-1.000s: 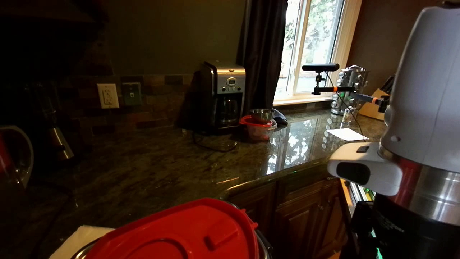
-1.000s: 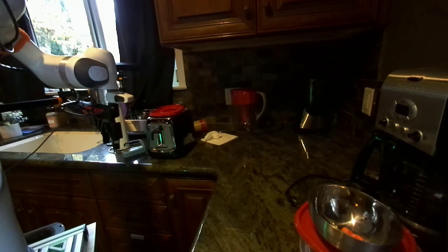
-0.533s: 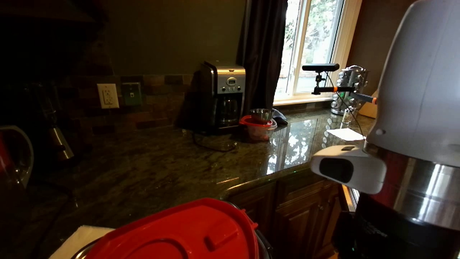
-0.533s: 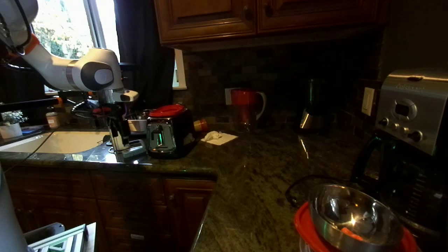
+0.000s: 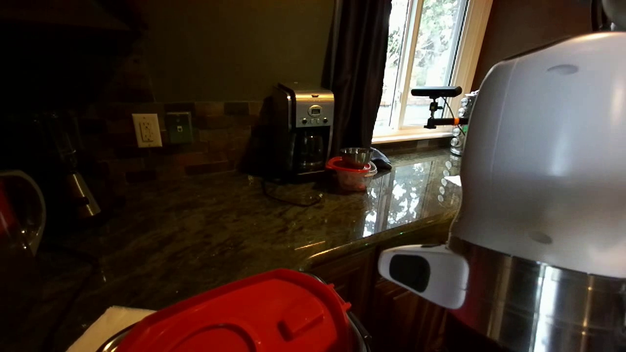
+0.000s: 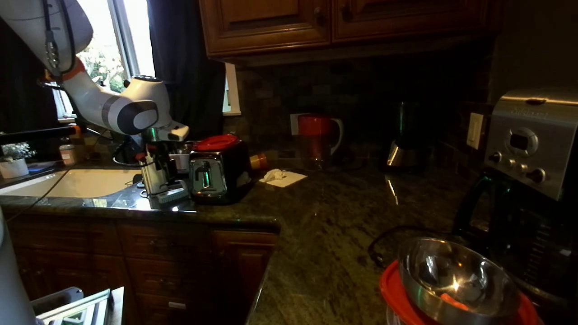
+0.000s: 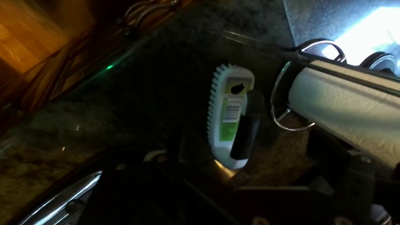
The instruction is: Pick up the brush and clean part of the kitchen unit base top
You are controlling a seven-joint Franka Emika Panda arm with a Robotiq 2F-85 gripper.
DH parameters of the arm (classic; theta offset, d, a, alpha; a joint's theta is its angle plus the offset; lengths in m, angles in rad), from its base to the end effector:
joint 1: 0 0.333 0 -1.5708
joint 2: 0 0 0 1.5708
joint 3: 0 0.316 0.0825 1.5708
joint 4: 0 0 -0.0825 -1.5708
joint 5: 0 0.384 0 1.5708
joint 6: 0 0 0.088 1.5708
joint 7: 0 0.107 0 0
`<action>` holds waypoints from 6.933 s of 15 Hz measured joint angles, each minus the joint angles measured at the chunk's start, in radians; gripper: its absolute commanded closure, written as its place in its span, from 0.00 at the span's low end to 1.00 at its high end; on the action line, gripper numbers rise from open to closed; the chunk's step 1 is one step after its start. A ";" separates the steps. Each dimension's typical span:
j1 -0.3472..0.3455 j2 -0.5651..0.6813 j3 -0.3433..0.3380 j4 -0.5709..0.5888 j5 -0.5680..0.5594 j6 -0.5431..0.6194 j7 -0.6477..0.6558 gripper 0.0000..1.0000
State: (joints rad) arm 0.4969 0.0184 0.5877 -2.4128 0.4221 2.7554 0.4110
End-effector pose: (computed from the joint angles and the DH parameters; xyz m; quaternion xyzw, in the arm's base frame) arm 0.2561 0.4483 0.3358 -0.9693 -0.1493 -0.0383 0.1916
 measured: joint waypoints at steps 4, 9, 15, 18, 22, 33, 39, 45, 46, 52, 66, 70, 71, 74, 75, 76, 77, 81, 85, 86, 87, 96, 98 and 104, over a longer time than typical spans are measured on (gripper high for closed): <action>0.008 0.065 0.000 0.033 -0.008 0.003 0.002 0.00; 0.019 0.109 -0.019 0.051 -0.115 0.003 0.061 0.00; 0.049 0.155 -0.064 0.098 -0.207 0.003 0.100 0.34; 0.070 0.197 -0.092 0.135 -0.230 0.003 0.100 0.61; 0.103 0.249 -0.134 0.179 -0.251 0.003 0.101 0.85; 0.228 0.238 -0.218 0.209 -0.336 -0.055 0.194 0.94; 0.237 0.121 -0.204 0.142 -0.332 -0.061 0.261 0.94; 0.197 -0.046 -0.205 -0.027 -0.343 -0.064 0.485 0.94; 0.185 -0.077 -0.203 -0.056 -0.356 -0.064 0.535 0.94; 0.026 -0.260 -0.128 -0.203 -0.511 -0.064 0.842 0.94; -0.232 -0.425 -0.063 -0.191 -0.674 -0.220 0.961 0.94; -0.242 -0.430 -0.181 -0.139 -0.597 -0.205 0.840 0.94; -0.239 -0.430 -0.217 -0.123 -0.554 -0.205 0.775 0.94; -0.173 -0.431 -0.363 -0.079 -0.436 -0.210 0.532 0.94; -0.117 -0.433 -0.433 -0.067 -0.412 -0.219 0.452 0.94; -0.066 -0.437 -0.496 -0.054 -0.388 -0.239 0.375 0.77; -0.052 -0.443 -0.522 -0.043 -0.346 -0.254 0.302 0.77; -0.077 -0.457 -0.508 -0.024 -0.287 -0.274 0.209 0.94; -0.097 -0.424 -0.495 0.003 -0.111 -0.278 0.042 0.94; -0.102 -0.403 -0.504 0.023 -0.070 -0.287 -0.015 0.94; -0.121 -0.375 -0.511 0.048 -0.061 -0.296 -0.058 0.94; -0.279 -0.012 -0.524 0.316 0.115 -0.328 -0.303 0.77; -0.282 0.021 -0.523 0.347 0.126 -0.328 -0.306 0.94; -0.307 0.087 -0.496 0.388 0.139 -0.358 -0.339 0.94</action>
State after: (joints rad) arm 0.1902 0.1051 0.0916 -2.0246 0.5612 2.3977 0.0719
